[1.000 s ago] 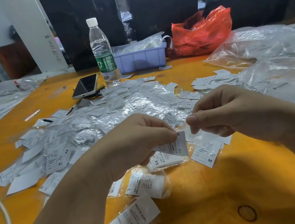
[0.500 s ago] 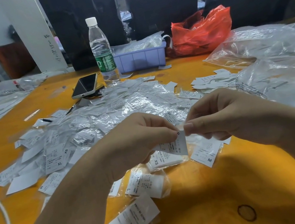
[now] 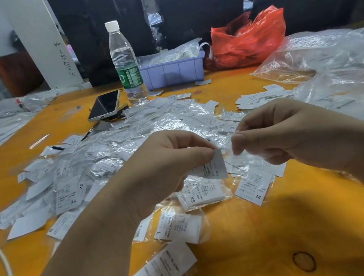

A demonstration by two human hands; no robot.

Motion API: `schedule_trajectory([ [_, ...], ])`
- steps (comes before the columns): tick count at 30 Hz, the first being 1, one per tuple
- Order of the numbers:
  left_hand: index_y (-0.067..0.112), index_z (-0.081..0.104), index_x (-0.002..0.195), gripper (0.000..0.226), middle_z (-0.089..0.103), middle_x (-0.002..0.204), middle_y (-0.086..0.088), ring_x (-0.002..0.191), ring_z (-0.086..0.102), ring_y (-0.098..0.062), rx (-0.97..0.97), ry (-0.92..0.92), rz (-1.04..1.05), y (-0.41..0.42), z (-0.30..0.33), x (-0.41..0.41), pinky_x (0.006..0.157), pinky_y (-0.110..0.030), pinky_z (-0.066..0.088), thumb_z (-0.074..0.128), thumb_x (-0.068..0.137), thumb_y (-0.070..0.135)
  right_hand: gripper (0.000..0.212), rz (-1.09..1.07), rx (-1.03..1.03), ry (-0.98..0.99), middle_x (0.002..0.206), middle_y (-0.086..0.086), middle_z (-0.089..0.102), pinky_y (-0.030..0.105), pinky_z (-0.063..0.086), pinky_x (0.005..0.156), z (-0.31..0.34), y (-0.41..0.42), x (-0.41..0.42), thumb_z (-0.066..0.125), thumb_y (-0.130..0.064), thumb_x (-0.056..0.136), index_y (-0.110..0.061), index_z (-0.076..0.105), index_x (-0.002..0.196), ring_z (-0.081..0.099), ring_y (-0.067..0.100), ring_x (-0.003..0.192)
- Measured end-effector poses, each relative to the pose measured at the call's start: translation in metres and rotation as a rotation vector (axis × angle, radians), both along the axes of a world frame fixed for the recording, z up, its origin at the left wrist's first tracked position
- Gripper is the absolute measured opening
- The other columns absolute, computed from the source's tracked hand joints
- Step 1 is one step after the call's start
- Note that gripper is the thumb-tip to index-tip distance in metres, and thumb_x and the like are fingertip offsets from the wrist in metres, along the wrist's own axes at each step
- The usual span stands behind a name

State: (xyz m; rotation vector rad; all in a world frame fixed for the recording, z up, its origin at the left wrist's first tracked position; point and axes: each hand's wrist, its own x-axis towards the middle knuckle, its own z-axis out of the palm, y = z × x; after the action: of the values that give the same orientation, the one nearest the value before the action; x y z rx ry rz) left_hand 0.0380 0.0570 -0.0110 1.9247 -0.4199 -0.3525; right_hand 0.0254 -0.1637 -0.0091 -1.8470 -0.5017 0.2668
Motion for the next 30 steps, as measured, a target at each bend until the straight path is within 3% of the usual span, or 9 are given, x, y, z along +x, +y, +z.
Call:
schedule_trajectory([
  [5,0.021,0.076,0.075,0.016,0.062,0.062,0.0,0.059,0.036,-0.018,-0.005,0.0,-0.009,-0.003,-0.001,-0.001,0.047,-0.022,0.032,0.067,0.088,0.018,0.023,0.004,-0.044,-0.009,0.051,-0.003,0.039,0.019,0.028,0.044,-0.003,0.004,0.0,0.07,-0.029,0.076,-0.006,0.074,0.079,0.03,0.01,0.047],
  [12,0.021,0.076,0.075,0.013,0.062,0.065,-0.002,0.047,0.042,-0.006,0.013,-0.002,0.024,-0.006,-0.002,-0.001,0.044,-0.017,0.036,0.069,0.086,0.022,0.025,-0.034,-0.082,-0.03,0.056,-0.002,0.052,0.023,0.03,0.046,-0.006,0.009,-0.001,0.072,-0.035,0.07,-0.013,0.076,0.081,0.038,0.015,0.054],
  [19,0.021,0.076,0.076,0.012,0.064,0.066,0.0,0.048,0.045,-0.006,-0.035,0.028,0.086,-0.009,-0.006,0.0,0.047,-0.018,0.038,0.07,0.086,0.024,0.011,-0.102,-0.067,-0.156,0.055,-0.007,0.058,0.009,0.036,0.048,-0.011,0.012,-0.001,0.069,-0.016,0.085,-0.006,0.074,0.083,0.05,-0.001,0.05],
  [21,0.022,0.076,0.077,0.012,0.066,0.068,0.0,0.054,0.048,-0.008,-0.051,0.038,0.106,-0.01,-0.007,0.0,0.049,-0.02,0.041,0.069,0.086,0.025,0.011,-0.143,-0.093,-0.226,0.058,-0.004,0.062,0.017,0.04,0.053,-0.013,0.014,-0.002,0.069,-0.02,0.085,-0.011,0.075,0.081,0.053,0.001,0.055],
  [23,0.026,0.076,0.076,0.013,0.069,0.074,0.001,0.066,0.055,-0.013,-0.04,0.038,0.119,-0.012,-0.008,-0.001,0.054,-0.022,0.045,0.069,0.086,0.03,0.012,-0.182,-0.131,-0.286,0.066,0.001,0.067,0.033,0.047,0.059,-0.014,0.016,-0.003,0.068,-0.024,0.085,-0.015,0.075,0.079,0.06,0.012,0.062],
  [26,0.031,0.075,0.075,0.013,0.071,0.078,0.005,0.077,0.06,-0.015,-0.032,0.045,0.126,-0.014,-0.009,-0.001,0.056,-0.017,0.048,0.068,0.085,0.035,0.013,-0.222,-0.206,-0.361,0.069,-0.004,0.069,0.032,0.05,0.059,-0.016,0.018,-0.004,0.067,-0.029,0.085,-0.021,0.074,0.078,0.064,0.012,0.066],
  [30,0.025,0.077,0.077,0.013,0.07,0.074,0.006,0.08,0.059,-0.017,-0.121,0.074,0.14,-0.013,-0.008,-0.001,0.053,-0.016,0.048,0.07,0.075,0.036,0.011,-0.239,-0.212,-0.365,0.069,-0.005,0.067,0.036,0.049,0.058,-0.017,0.02,-0.005,0.067,-0.029,0.085,-0.023,0.074,0.078,0.062,0.015,0.067],
])
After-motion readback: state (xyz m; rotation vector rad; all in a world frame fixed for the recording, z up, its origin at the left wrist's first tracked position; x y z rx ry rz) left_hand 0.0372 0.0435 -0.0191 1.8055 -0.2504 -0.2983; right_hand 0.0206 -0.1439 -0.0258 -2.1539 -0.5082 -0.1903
